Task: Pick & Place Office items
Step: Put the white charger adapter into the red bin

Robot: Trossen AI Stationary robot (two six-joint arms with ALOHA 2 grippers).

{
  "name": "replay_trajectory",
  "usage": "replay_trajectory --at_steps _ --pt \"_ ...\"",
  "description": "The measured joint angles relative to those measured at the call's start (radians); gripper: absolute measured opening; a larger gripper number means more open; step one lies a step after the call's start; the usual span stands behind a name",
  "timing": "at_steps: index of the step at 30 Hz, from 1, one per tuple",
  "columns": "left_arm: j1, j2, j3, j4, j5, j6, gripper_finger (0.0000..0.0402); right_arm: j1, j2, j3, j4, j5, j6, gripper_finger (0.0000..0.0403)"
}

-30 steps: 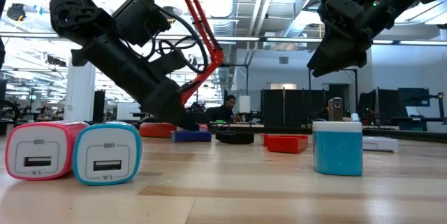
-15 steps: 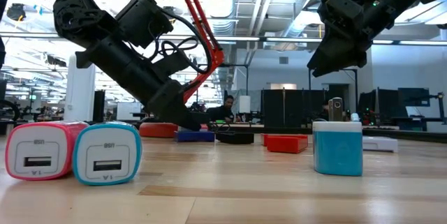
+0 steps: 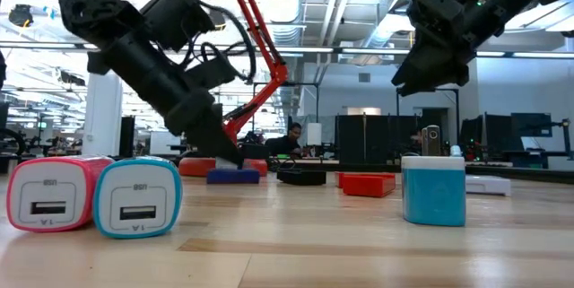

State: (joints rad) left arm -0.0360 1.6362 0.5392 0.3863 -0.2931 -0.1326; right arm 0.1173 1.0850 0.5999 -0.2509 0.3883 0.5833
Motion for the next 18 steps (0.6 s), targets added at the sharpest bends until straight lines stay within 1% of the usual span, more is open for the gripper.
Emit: replay_trajectory --at_steps 4,6,8,11,16,18 --pt "0.000 -0.031 0.001 -0.016 0.005 -0.001 0.0134 0.000 0.027 0.001 0.064 0.001 -0.043 0.0179" --pt "0.000 -0.036 0.001 -0.016 0.005 -0.001 0.0136 0.000 0.063 0.001 0.104 0.002 -0.081 0.0179" --pt "0.000 -0.036 0.002 -0.010 0.031 -0.002 0.0137 0.000 0.116 0.001 0.163 0.002 -0.136 0.0179" --pt "0.001 -0.036 0.002 -0.001 0.074 -0.002 0.0136 0.012 0.217 0.001 0.315 0.001 -0.228 0.0179" --pt "0.001 -0.037 0.003 0.021 0.138 -0.002 0.0137 0.035 0.381 0.001 0.598 -0.021 -0.508 0.0183" --pt "0.000 -0.037 0.003 0.023 0.146 -0.002 0.0137 0.040 0.431 0.001 0.672 -0.025 -0.568 0.0194"
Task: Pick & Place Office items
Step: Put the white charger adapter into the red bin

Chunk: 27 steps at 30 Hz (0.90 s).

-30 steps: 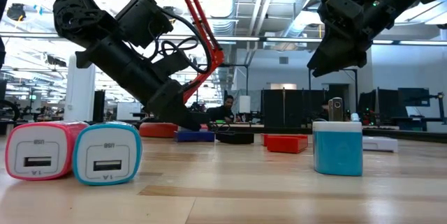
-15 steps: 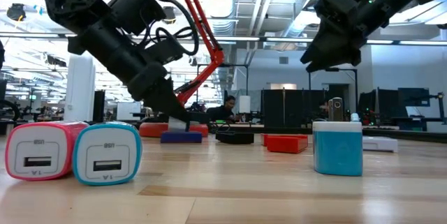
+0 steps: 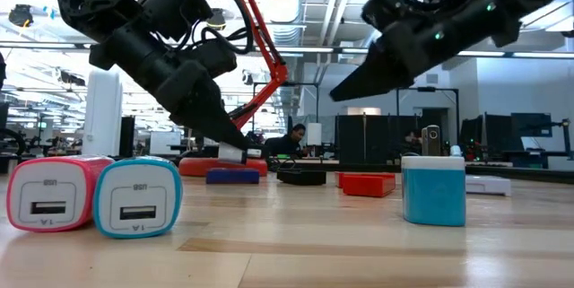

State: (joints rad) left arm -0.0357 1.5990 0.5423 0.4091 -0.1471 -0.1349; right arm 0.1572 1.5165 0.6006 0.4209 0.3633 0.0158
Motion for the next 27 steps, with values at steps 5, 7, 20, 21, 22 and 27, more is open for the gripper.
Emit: replay_trajectory --at_steps 5,7,20,21,22,27 --pt "0.000 0.000 0.001 0.018 0.028 0.000 0.0137 0.003 0.103 0.025 0.113 -0.004 -0.062 0.0254" --pt "0.000 -0.001 0.001 0.030 0.053 -0.001 0.0137 0.011 0.149 0.039 0.175 -0.012 -0.116 0.0280" --pt "0.000 -0.002 0.002 0.064 0.132 -0.001 0.0138 0.087 0.490 0.299 0.269 0.114 -0.546 0.0332" --pt "0.000 -0.002 0.002 0.064 0.141 -0.004 0.0138 0.093 0.508 0.318 0.266 0.133 -0.584 0.0331" --pt "0.000 -0.002 0.002 0.065 0.151 -0.007 0.0138 0.098 0.522 0.334 0.257 0.152 -0.625 0.0330" --pt "0.000 -0.002 0.002 0.077 0.184 -0.013 0.0138 0.109 0.597 0.408 0.246 0.190 -0.770 0.0324"
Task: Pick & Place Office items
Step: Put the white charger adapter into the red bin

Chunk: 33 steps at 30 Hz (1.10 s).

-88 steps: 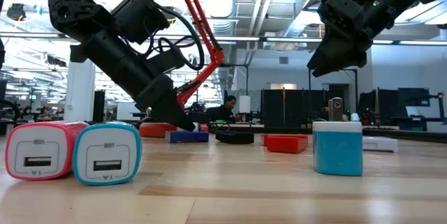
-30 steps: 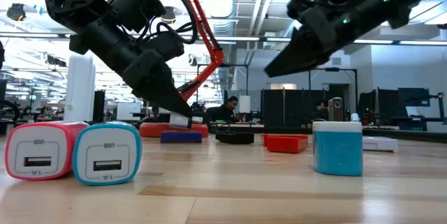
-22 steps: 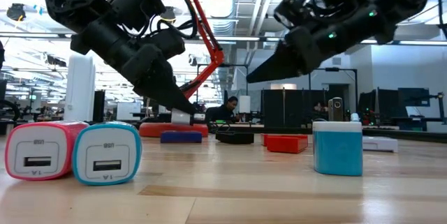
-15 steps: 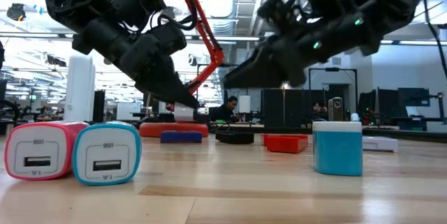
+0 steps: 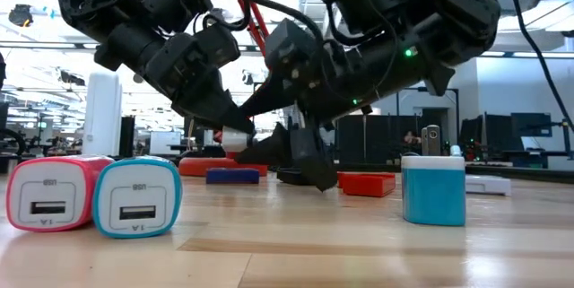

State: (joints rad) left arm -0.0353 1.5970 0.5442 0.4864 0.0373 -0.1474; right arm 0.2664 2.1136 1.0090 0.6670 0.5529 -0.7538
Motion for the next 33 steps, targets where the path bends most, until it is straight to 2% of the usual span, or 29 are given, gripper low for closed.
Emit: replay_trajectory --at_steps 4,8,19,23,28,33 --pt "0.000 0.000 0.000 0.010 0.015 0.000 0.0138 0.009 0.022 0.028 0.000 0.059 -0.025 0.0313" --pt "0.000 0.000 0.000 0.010 0.016 0.000 0.0138 0.008 0.017 0.028 -0.005 0.075 -0.025 0.0281" --pt "0.001 -0.001 0.000 0.018 0.060 -0.018 0.0138 0.010 0.013 0.028 -0.037 0.076 -0.033 0.0124" --pt "0.001 -0.001 0.000 0.022 0.061 -0.016 0.0141 0.022 0.013 0.028 -0.038 0.079 -0.033 0.0126" --pt "0.004 0.000 0.002 0.029 0.067 -0.009 0.0154 0.039 0.013 0.028 -0.037 0.135 -0.032 0.0126" --pt "0.003 -0.002 0.001 0.029 0.069 0.027 0.0201 0.056 -0.030 0.026 -0.121 0.158 0.080 0.0128"
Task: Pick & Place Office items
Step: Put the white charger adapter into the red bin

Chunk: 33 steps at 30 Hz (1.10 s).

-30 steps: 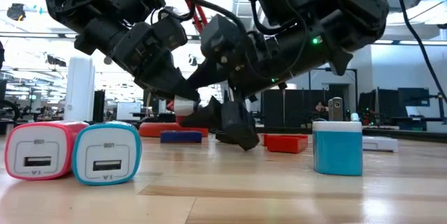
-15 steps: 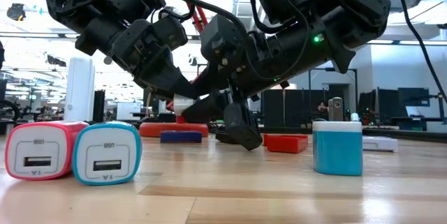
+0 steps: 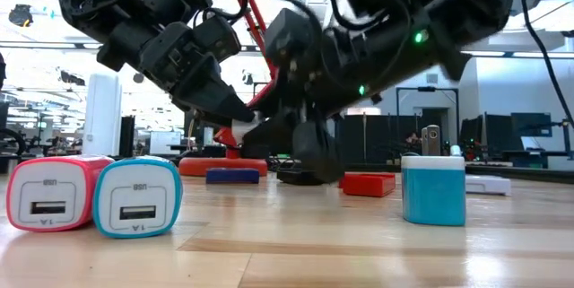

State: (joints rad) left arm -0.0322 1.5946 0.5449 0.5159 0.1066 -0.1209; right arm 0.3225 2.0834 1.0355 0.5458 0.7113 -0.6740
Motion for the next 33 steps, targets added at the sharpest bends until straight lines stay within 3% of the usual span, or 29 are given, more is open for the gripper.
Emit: replay_trajectory --at_steps 7,15,19,26,33 --pt "0.000 -0.022 0.000 0.010 -0.001 0.086 0.0301 0.030 -0.187 0.000 -0.447 -0.060 0.523 0.0143" --pt "-0.002 -0.039 -0.003 0.021 -0.003 0.088 0.0348 0.076 -0.496 0.002 -1.050 -0.446 1.290 0.0125" --pt "-0.002 -0.039 -0.003 0.038 -0.003 0.088 0.0353 0.143 -0.597 0.002 -1.261 -0.544 1.561 0.0125" --pt "-0.002 -0.039 -0.003 0.052 -0.004 0.088 0.0352 0.306 -0.666 0.001 -1.495 -0.688 2.051 0.0125" --pt "-0.002 -0.038 -0.003 0.052 -0.005 0.090 0.0352 0.489 -0.662 0.001 -1.553 -0.800 2.455 0.0125"
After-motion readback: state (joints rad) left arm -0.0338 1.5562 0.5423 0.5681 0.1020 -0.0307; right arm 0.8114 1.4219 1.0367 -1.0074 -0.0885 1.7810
